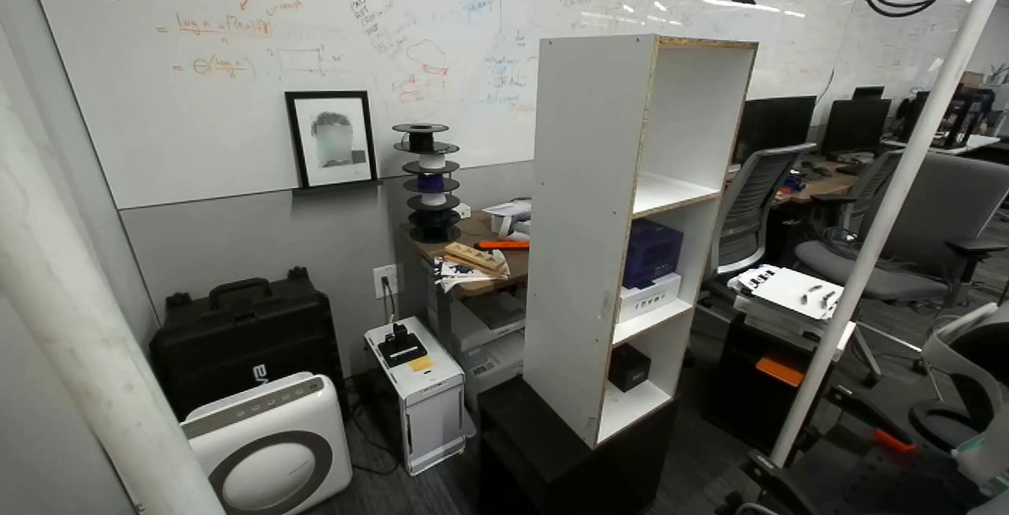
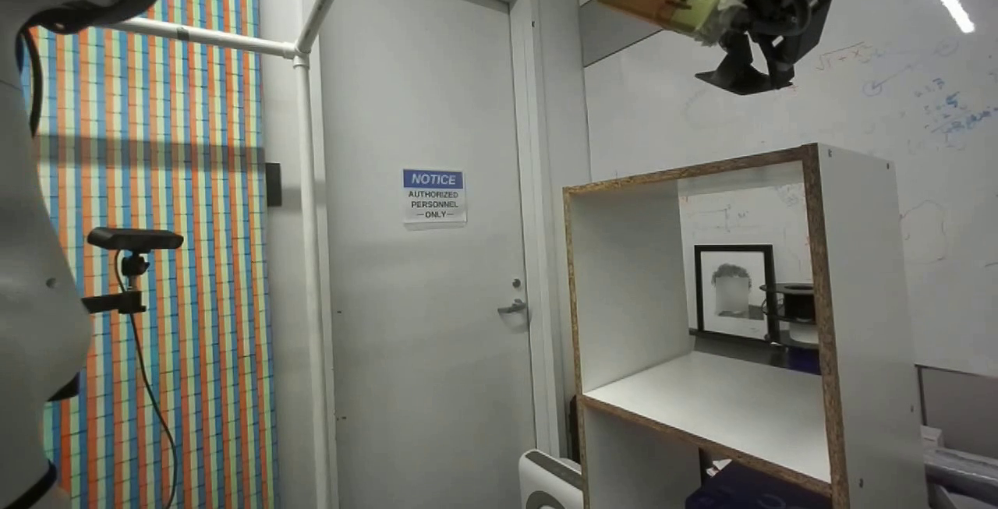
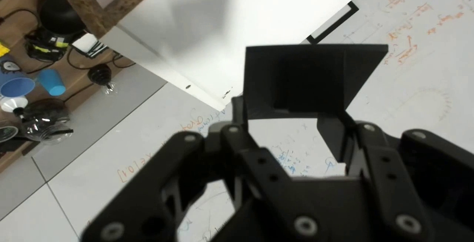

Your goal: Pick up the black object from the shelf and put it on top of the cabinet

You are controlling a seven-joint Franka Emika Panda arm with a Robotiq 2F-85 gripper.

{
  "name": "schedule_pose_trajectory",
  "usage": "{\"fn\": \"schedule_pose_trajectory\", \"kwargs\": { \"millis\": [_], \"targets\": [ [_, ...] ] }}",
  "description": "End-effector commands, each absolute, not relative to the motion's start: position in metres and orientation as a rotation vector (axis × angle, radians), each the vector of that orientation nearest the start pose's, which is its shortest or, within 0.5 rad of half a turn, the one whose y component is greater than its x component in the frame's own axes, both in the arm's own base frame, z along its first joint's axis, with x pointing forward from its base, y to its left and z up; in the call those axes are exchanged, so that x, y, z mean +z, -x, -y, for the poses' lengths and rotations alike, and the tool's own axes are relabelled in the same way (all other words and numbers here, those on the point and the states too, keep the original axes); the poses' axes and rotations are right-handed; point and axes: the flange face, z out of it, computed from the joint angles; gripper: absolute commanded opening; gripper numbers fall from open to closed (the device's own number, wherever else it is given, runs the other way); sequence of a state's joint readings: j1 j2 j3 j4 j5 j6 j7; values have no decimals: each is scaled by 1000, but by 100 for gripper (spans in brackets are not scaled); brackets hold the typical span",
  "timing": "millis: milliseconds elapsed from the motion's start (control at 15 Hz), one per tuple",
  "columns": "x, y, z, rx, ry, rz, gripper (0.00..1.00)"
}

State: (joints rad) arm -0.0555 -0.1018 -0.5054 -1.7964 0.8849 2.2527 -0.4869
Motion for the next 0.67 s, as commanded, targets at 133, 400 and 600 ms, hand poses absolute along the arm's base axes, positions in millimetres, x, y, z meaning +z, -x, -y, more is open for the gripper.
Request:
{"fn": "schedule_pose_trajectory", "kwargs": {
  "millis": [133,400,600],
  "targets": [
    [637,-542,317,-1025,2353,-617,25],
    [614,-565,322,-972,2383,-649,25],
    [610,-573,321,-956,2386,-660,75]
  ]
}}
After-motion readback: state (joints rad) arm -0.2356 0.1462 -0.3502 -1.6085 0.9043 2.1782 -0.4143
